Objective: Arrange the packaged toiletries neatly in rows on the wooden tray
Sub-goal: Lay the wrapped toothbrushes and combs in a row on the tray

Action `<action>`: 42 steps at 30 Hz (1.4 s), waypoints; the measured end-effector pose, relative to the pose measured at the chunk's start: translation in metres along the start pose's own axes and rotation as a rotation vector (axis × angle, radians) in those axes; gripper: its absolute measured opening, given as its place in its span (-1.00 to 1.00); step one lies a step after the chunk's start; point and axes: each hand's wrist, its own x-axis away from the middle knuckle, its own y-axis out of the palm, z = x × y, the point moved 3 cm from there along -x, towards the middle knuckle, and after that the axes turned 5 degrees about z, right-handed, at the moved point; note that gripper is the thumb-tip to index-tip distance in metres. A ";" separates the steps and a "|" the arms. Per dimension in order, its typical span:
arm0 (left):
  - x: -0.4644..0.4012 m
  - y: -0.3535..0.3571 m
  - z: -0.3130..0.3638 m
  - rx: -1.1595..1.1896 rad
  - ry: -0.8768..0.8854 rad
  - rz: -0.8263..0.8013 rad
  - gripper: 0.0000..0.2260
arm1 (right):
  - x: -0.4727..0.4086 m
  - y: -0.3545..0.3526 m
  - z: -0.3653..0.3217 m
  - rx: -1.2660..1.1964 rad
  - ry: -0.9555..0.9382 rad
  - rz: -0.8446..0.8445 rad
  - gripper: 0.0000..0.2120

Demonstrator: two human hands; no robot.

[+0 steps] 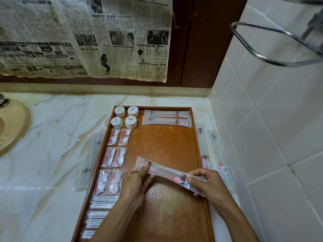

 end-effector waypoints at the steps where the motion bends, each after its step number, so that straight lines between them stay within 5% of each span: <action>1: 0.000 0.000 0.001 0.003 0.002 -0.006 -0.78 | -0.001 -0.001 0.001 -0.022 0.004 0.015 -0.93; 14: -0.001 0.000 0.029 -0.304 0.107 -0.192 -0.67 | -0.015 -0.016 -0.005 -0.021 -0.007 0.155 -0.82; 25: -0.019 -0.007 0.050 -0.321 0.072 -0.199 -0.71 | -0.016 -0.004 -0.004 -0.423 0.132 0.145 -0.81; 34: -0.022 -0.011 0.052 -0.296 0.178 -0.086 -0.88 | -0.019 0.009 -0.009 -0.374 0.120 0.132 -0.87; 39: -0.018 -0.010 0.048 -0.253 0.125 -0.134 -0.86 | -0.019 0.024 -0.012 -0.841 0.098 0.112 -0.66; 42: -0.012 -0.005 0.042 -0.234 0.111 -0.181 -0.86 | -0.020 0.046 -0.014 -0.996 0.127 0.117 -0.76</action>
